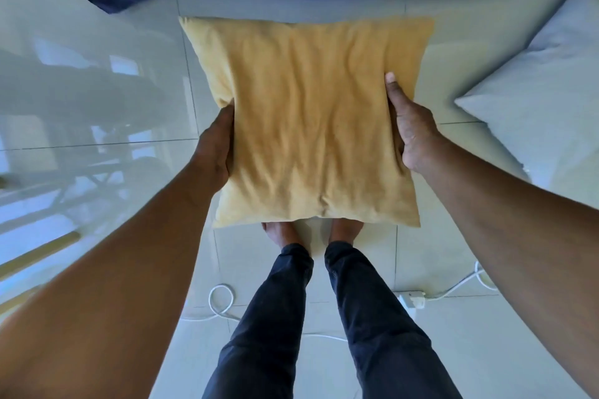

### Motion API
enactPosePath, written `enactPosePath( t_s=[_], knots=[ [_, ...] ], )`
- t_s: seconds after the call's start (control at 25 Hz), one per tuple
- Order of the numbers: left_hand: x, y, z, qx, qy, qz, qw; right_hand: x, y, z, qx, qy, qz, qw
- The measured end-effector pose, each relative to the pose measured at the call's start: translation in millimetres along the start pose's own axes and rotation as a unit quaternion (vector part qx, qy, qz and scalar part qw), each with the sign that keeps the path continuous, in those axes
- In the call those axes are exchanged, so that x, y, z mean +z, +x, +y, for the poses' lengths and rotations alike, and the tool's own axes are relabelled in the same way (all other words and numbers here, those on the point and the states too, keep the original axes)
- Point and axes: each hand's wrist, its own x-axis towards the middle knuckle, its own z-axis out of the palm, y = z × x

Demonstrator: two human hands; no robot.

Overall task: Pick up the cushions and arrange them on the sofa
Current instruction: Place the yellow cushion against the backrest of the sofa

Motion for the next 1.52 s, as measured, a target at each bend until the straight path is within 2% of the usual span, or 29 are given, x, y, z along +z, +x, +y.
enactPosePath(
  t_s=[0.28, 0.64, 0.8, 0.92, 1.12, 1.28, 1.52],
  knots=[
    [-21, -163, 55, 0.056, 0.001, 0.037, 0.998, -32, -160, -56, -0.096, 0.055, -0.042, 0.993],
    [-26, -379, 134, 0.195, -0.023, 0.060, 0.979, -90, -344, -143, -0.217, 0.111, -0.105, 0.964],
    [-22, -441, 168, 0.266, -0.031, 0.079, 0.960, -107, -404, -180, -0.275, 0.136, -0.149, 0.940],
    [-21, -462, 200, 0.303, -0.056, 0.078, 0.948, -113, -425, -214, -0.327, 0.152, -0.171, 0.917],
    [-27, -458, 265, 0.353, -0.071, 0.041, 0.932, -112, -431, -276, -0.343, 0.163, -0.221, 0.898],
    [-34, -435, 322, 0.385, -0.077, 0.020, 0.919, -98, -428, -336, -0.329, 0.184, -0.216, 0.901],
    [-56, -395, 414, 0.370, -0.068, -0.008, 0.926, -61, -429, -422, -0.337, 0.169, -0.205, 0.903]
  ],
)
